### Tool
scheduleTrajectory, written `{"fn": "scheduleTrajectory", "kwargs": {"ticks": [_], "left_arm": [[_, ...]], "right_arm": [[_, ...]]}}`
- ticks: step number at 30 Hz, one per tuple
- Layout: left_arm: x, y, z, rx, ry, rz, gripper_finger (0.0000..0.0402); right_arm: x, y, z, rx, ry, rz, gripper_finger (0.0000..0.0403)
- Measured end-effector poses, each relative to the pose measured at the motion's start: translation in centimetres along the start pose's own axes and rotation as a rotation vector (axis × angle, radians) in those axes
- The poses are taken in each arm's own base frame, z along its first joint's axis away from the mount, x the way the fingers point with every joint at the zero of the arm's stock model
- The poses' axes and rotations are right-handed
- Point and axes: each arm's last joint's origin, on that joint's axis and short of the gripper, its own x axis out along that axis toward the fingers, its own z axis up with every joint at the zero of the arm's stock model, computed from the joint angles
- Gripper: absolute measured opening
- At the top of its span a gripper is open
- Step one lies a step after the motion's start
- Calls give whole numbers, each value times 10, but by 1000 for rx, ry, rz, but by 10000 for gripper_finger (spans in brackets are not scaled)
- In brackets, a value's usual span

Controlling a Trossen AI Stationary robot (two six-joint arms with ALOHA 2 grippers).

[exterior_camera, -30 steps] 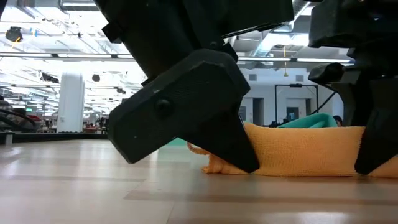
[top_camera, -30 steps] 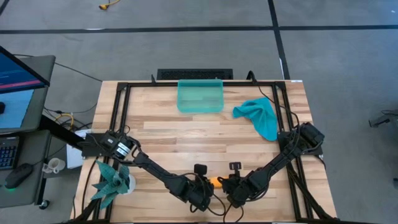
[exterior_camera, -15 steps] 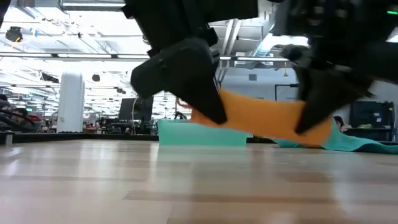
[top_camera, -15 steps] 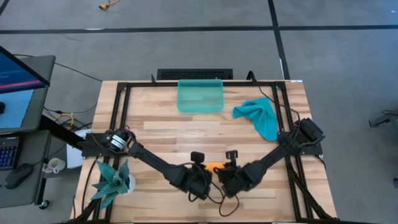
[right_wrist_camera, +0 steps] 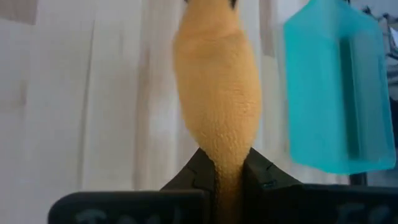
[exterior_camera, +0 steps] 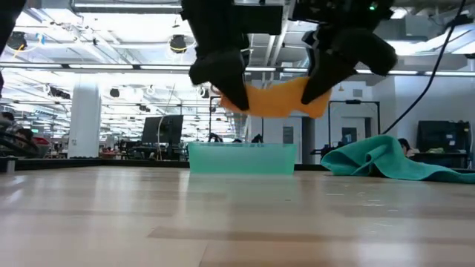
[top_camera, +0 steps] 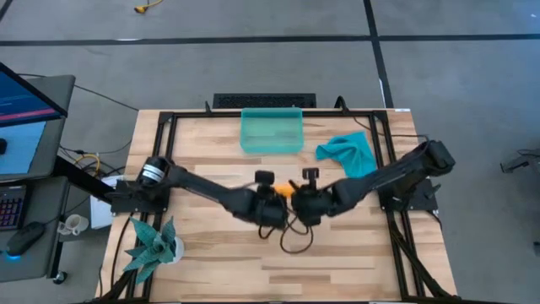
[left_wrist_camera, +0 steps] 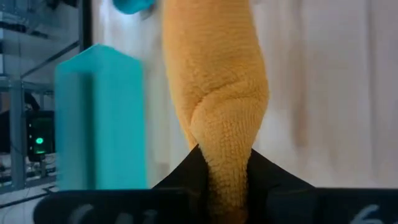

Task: Roll microfiber towels into tight, uniform cylinder then place into a basket
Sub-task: Put the rolled yellow microfiber cloth into the blue bin

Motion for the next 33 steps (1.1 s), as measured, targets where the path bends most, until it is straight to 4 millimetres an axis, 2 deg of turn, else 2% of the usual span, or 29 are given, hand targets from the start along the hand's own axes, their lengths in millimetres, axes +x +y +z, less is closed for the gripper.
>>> {"fn": "scheduleTrajectory", "kwargs": {"ticks": [8,13,18,22,27,33], "left_arm": [[2,83,-8,-56,0,-32,32],[14,139,-19,-140,-19,-49,36],[41,186,-36,-203,-9,-86,32],[71,220,-46,-259,-52,-80,34],[98,257,-62,-333,-94,-29,34],[128,276,-84,-384,-71,-57,33]], "right_arm": [[-3,-73,-1,32,-137,75,45],[13,-124,-11,88,-165,100,45],[29,-172,-29,121,-201,117,45],[38,-208,-44,132,-260,82,45],[68,-236,-61,162,-268,60,45],[117,-253,-75,146,-208,70,45]]}}
